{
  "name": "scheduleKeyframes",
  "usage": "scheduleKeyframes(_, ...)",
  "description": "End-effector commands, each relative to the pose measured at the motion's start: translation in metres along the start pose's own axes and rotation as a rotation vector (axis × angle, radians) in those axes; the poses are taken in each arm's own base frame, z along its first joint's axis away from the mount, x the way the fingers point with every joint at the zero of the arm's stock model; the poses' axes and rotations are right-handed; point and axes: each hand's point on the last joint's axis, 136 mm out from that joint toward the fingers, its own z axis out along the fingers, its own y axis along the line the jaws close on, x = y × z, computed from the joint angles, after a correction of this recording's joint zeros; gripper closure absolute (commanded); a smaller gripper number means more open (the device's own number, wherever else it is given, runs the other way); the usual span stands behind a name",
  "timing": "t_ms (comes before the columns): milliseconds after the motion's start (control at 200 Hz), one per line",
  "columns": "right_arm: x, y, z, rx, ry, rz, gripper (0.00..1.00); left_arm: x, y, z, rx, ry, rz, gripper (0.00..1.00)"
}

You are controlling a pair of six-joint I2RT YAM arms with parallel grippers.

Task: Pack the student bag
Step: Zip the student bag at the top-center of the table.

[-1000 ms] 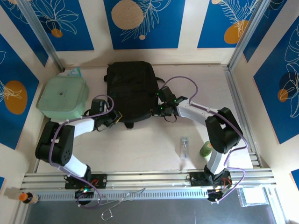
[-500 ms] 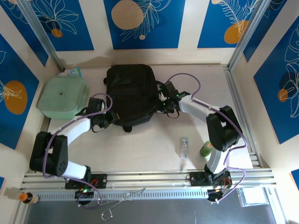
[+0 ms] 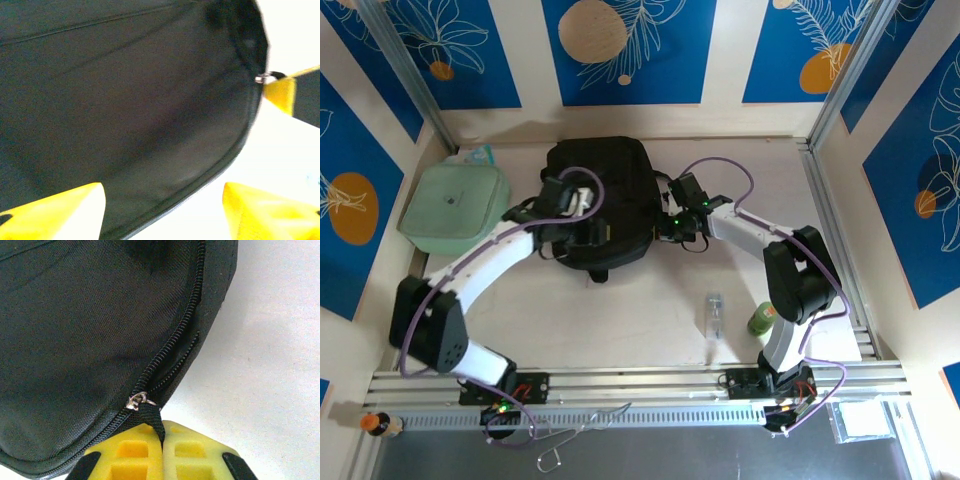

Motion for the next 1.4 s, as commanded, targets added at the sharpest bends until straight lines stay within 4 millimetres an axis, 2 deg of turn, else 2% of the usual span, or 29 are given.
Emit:
scheduleKeyframes(0,-0.003,0.008,-0.011,-0.064,-0.014,0.012,1.00,0.003,-0.029,0.029,0.033,0.066,0.177,0.37)
scheduleKeyframes(120,-0.003,0.008,-0.011,-0.080,-0.012,0.025,1.00,-0.001,-0.049,0.056,0.051,0.084,0.272,0.36)
scheduleKeyframes(265,-0.003,0.005,-0.011,-0.095,-0.007,0.038,1.00,0.006,-0.049,0.082,0.019,0.151,0.326,0.39)
scheduleKeyframes(385,-0.005,-0.002,-0.010,-0.093,-0.006,0.058,1.00,0.026,-0.043,0.095,0.010,0.228,0.344,0.58)
scheduleKeyframes(535,-0.016,-0.022,-0.005,-0.033,-0.011,0.113,1.00,0.051,-0.035,0.098,0.023,0.279,0.334,0.75)
scheduleKeyframes(615,-0.028,-0.031,-0.002,0.007,-0.022,0.133,1.00,0.065,-0.033,0.096,0.038,0.298,0.326,0.79)
scheduleKeyframes(885,-0.083,-0.052,0.004,0.181,-0.084,0.175,1.00,0.098,-0.029,0.095,0.067,0.347,0.286,0.82)
scheduleKeyframes(970,-0.092,-0.062,0.003,0.248,-0.094,0.206,1.00,0.104,-0.029,0.092,0.073,0.351,0.281,0.82)
scheduleKeyframes(1020,-0.095,-0.062,0.002,0.253,-0.099,0.211,1.00,0.106,-0.032,0.091,0.089,0.350,0.279,0.83)
scheduleKeyframes(1105,-0.090,-0.053,0.002,0.218,-0.088,0.196,1.00,0.113,-0.037,0.087,0.112,0.358,0.273,0.83)
scheduleKeyframes(1180,-0.078,-0.039,0.001,0.164,-0.063,0.161,1.00,0.121,-0.042,0.084,0.133,0.368,0.270,0.83)
scheduleKeyframes(1285,-0.051,-0.024,-0.007,0.100,-0.012,0.126,1.00,0.135,-0.048,0.077,0.147,0.382,0.265,0.83)
scheduleKeyframes(1395,-0.018,-0.018,-0.022,0.048,0.020,0.109,1.00,0.153,-0.054,0.071,0.155,0.398,0.251,0.83)
